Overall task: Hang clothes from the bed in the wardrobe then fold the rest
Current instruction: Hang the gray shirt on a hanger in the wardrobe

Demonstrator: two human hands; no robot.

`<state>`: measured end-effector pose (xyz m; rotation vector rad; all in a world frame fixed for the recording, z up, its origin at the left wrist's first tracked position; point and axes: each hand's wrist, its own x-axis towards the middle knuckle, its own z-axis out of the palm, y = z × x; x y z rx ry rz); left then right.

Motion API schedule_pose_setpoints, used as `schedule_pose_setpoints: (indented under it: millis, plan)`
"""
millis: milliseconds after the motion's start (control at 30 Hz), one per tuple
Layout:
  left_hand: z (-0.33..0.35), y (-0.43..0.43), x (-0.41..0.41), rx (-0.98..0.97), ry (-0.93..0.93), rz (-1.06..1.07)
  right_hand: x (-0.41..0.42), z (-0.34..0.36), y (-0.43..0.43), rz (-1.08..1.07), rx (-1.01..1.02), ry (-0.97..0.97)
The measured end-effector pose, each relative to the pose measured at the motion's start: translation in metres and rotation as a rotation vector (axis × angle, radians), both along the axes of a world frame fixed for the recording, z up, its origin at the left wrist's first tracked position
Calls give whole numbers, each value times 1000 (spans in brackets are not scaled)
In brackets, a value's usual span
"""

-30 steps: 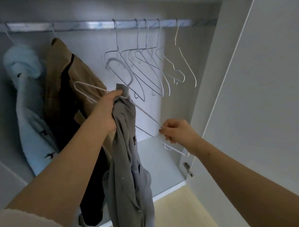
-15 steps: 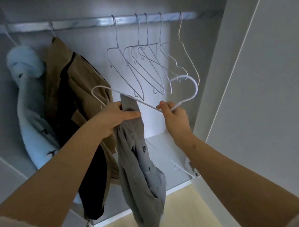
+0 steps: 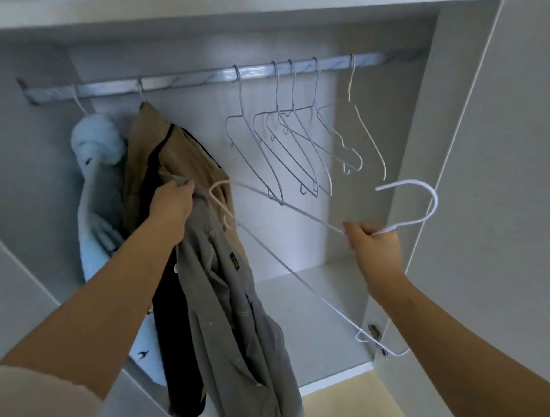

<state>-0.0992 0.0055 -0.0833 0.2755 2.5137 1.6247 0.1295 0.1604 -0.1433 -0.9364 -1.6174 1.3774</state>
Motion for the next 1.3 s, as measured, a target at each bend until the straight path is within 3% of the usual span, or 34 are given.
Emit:
schedule_pose_setpoints:
  millis: [267,433,633,767,900,1000,1067,1167,1200,1233,1300]
  plan:
    - [12,1,-2,70,-1,-7,8,1,3,84,-33,-61]
    - [17,11,24,168,-43,-105,-5,9,-6,147,100,-167]
    - [17,17,71,331,-167,-336,-25,10,-23,190,63,-201]
    - [17,9,90,527,-328,-570,-35,10,-30,256,-8,-80]
    - [11,7,105,518,-422,-785,-47,6,-34,386,-83,15]
    - [9,1,106,449,-415,-895,-47,8,-31,329,-158,34]
    - [9,-1,99,286,-180,-790,-46,12,-23,235,-119,12]
    - [5,7,86,-363,774,-493,-44,21,-19,196,-82,45]
    - [4,11,85,-516,961,-483,-45,25,-19,221,-82,71]
    - [2,16,85,-614,1015,-517,-46,29,-20,248,-72,89]
    - [0,23,89,-619,926,-611,-44,37,-20,275,-15,86]
